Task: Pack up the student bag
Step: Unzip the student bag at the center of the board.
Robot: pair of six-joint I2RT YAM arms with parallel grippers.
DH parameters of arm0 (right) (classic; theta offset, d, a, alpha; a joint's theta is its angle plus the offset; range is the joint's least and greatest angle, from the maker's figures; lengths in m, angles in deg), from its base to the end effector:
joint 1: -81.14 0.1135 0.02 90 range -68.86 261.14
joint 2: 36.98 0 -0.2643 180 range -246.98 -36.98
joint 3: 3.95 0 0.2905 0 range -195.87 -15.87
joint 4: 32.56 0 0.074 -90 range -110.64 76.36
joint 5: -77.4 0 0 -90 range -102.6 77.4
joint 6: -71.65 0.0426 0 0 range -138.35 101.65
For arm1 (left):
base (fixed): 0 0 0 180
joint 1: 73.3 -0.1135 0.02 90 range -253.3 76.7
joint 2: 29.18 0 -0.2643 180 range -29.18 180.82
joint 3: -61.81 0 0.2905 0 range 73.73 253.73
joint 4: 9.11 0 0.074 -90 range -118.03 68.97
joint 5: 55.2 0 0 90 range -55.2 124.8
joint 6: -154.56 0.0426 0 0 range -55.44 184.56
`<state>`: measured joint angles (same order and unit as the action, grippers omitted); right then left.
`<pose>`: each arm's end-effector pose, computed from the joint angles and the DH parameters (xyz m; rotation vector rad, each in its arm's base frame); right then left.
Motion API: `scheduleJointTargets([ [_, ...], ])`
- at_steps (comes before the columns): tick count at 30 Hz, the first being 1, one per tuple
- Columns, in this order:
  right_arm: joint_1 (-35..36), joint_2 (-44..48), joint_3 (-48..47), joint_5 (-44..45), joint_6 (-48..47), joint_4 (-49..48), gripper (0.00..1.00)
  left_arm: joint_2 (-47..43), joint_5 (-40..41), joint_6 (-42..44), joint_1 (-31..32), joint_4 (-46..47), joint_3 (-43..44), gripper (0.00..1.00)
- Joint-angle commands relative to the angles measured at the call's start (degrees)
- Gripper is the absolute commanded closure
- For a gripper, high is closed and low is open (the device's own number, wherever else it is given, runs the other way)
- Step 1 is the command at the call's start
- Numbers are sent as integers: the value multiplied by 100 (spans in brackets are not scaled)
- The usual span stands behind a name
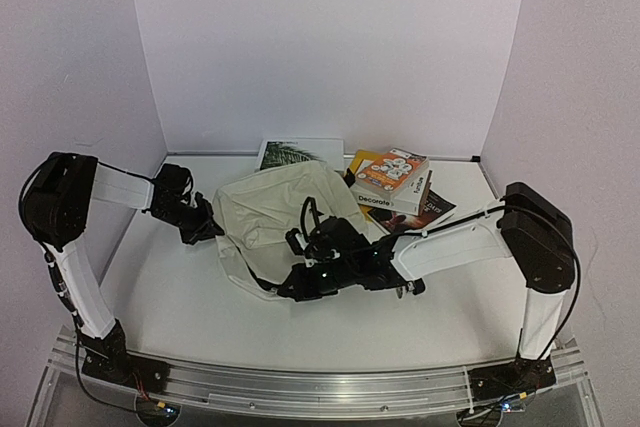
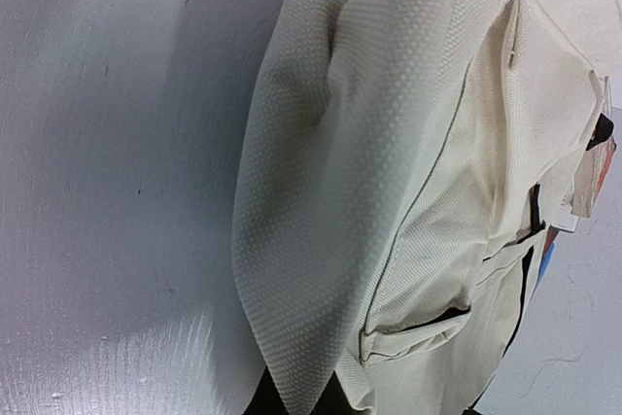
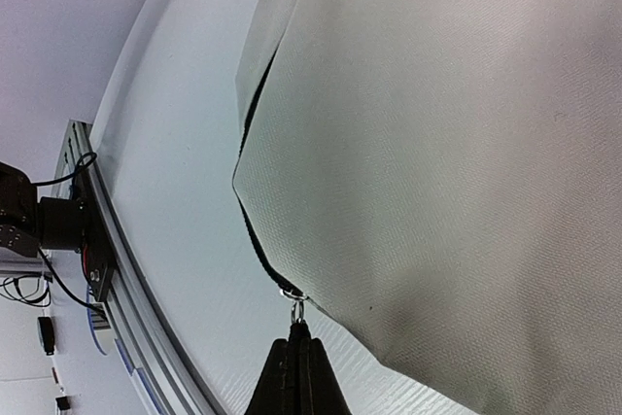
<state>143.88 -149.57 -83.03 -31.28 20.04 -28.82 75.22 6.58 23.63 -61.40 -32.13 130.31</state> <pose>0.1962 0.4105 0.1279 -0.7315 2.4172 1.2270 0.3663 -0.0978 0.1036 -0.4972 2.6785 -0.9480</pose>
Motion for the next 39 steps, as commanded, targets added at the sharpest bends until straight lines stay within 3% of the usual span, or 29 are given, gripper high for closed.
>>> scheduleJointTargets([
  [1, 90, 278, 119, 216, -32, 238, 100, 40, 499, 148, -174, 398, 320, 100],
  [2, 94, 267, 87, 216, -44, 234, 100, 39, 488, 151, -177, 389, 315, 99],
  [5, 91, 98, -139, 36, -136, 237, 100, -43, 273, 198, -162, 360, 207, 83],
  [9, 98, -37, -396, -62, -289, 237, 100, -408, 301, 194, -50, 93, -100, 40],
  [12, 104, -140, -541, -131, -373, 234, 100, -751, 528, 119, 158, -313, -293, 28],
  [17, 106, -334, -698, -261, -394, 238, 100, -1193, 617, -311, 750, -508, -529, 25],
  [22, 110, -381, -711, -318, -414, 238, 100, -1386, 454, -653, 1152, -484, -654, 35],
  [26, 110, -395, -698, -331, -396, 236, 100, -1277, 390, -827, 1474, -877, -433, 34],
  [30, 115, -378, -677, -289, -372, 229, 100, -1300, 971, -1037, 1933, -1350, -259, 32],
  [39, 118, -241, -580, -225, -377, 225, 100, -1819, 2245, -1070, 2127, -2549, -165, 30],
])
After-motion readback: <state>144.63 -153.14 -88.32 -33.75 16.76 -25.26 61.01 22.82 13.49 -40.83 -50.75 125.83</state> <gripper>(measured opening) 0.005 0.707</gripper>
